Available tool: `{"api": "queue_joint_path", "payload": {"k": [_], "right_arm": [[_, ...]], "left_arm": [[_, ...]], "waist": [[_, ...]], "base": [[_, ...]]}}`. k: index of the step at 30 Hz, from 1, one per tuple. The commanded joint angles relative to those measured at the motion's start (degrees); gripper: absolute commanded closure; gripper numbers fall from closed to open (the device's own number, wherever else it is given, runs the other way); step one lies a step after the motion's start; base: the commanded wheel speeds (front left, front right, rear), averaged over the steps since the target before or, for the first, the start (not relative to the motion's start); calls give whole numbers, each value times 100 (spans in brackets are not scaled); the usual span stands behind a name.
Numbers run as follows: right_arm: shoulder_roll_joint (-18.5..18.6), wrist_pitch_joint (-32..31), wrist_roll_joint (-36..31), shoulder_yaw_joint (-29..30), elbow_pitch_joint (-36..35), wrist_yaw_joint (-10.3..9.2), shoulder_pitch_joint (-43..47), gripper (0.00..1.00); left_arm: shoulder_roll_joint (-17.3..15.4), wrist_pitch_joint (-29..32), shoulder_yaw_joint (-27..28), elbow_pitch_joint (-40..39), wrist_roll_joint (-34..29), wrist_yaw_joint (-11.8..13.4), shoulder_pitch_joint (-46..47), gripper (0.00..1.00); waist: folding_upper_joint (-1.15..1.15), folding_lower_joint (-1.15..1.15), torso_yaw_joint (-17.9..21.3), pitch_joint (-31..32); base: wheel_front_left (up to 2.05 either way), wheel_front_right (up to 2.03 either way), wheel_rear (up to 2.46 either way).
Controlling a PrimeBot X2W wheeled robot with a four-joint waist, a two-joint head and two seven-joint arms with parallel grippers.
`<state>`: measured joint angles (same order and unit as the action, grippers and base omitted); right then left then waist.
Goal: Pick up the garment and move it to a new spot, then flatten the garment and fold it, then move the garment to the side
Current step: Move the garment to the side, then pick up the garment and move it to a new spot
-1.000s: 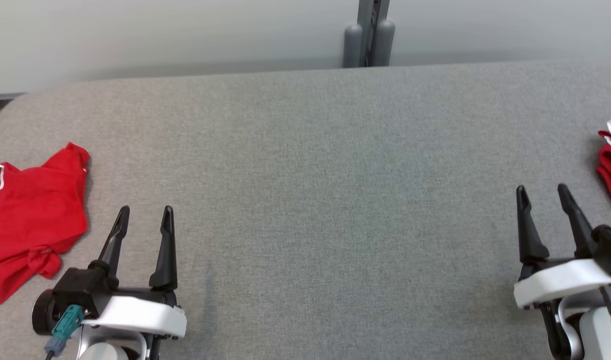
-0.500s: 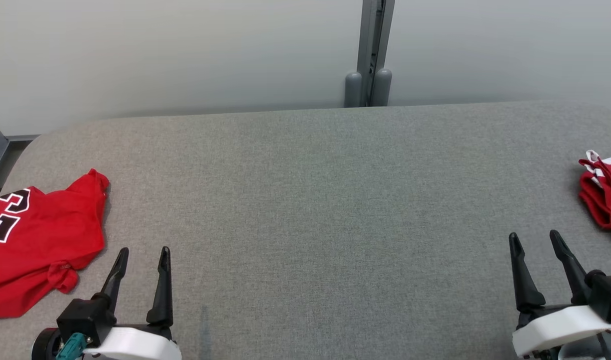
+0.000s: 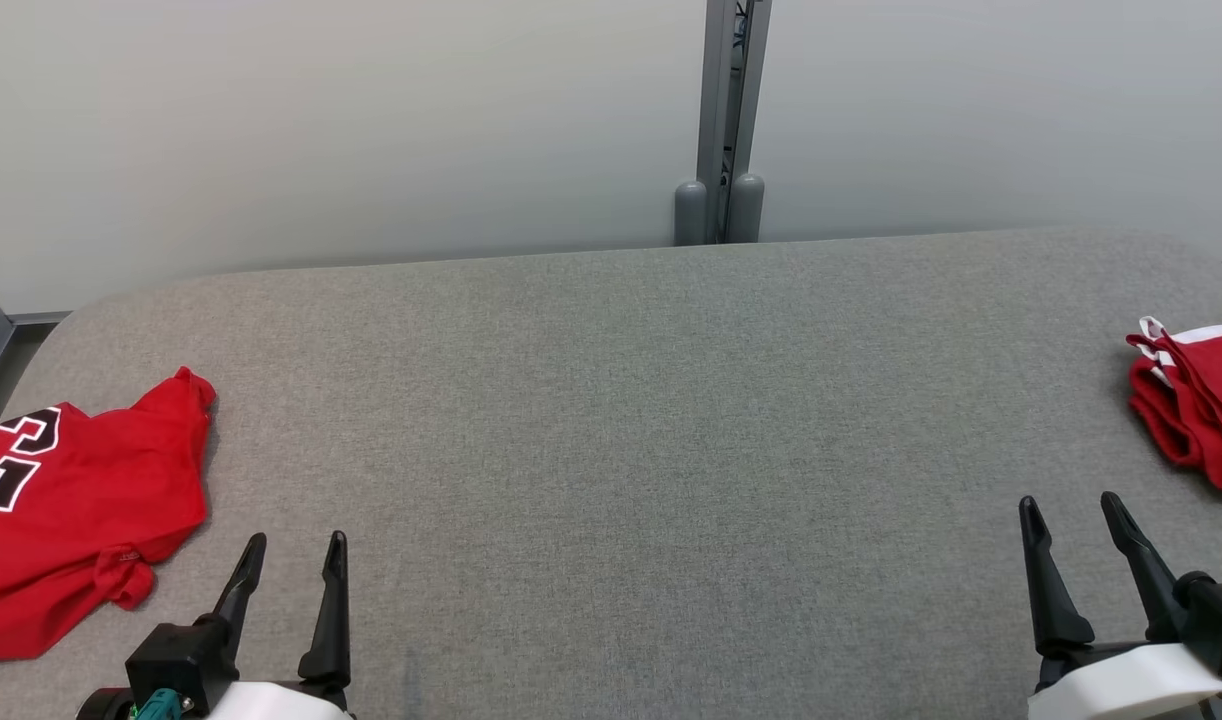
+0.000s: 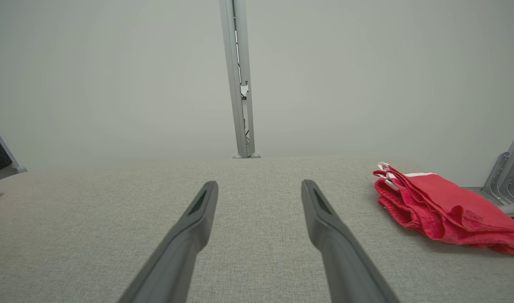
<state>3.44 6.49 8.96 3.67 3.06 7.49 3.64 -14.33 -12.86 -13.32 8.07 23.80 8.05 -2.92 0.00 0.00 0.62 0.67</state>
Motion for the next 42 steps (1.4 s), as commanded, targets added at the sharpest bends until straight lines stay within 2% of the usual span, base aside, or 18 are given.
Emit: {"api": "queue_joint_path", "payload": {"k": [1,26,31,36,37,42], "right_arm": [[5,-7,1,43,-19,1,43,0],[-37,54,8,68,0,1,-46,0],[-38,28,28,37,-91,1,-31,0],[-39,2,37,24,-160,1,15,0],[-39,2,37,24,-160,1,15,0],[-40,-28,56,-73,-188,1,28,0]], "left_arm": [[-38,4,-3,3,23,-1,-19,0],[-34,-31,-57,19,132,41,113,0],[22,-60,-48,36,158,41,213,0],[74,-98,-66,95,176,13,312,0],[74,-98,-66,95,176,13,312,0],[101,-142,-36,193,203,-33,398,0]], "waist": [[0,0,6,3],[0,0,-103,-75],[0,0,-439,-111],[0,0,-966,-91],[0,0,-966,-91],[0,0,-1511,-45]], "base": [[0,0,0],[0,0,0],[0,0,0],[0,0,0],[0,0,0],[0,0,0]]}}
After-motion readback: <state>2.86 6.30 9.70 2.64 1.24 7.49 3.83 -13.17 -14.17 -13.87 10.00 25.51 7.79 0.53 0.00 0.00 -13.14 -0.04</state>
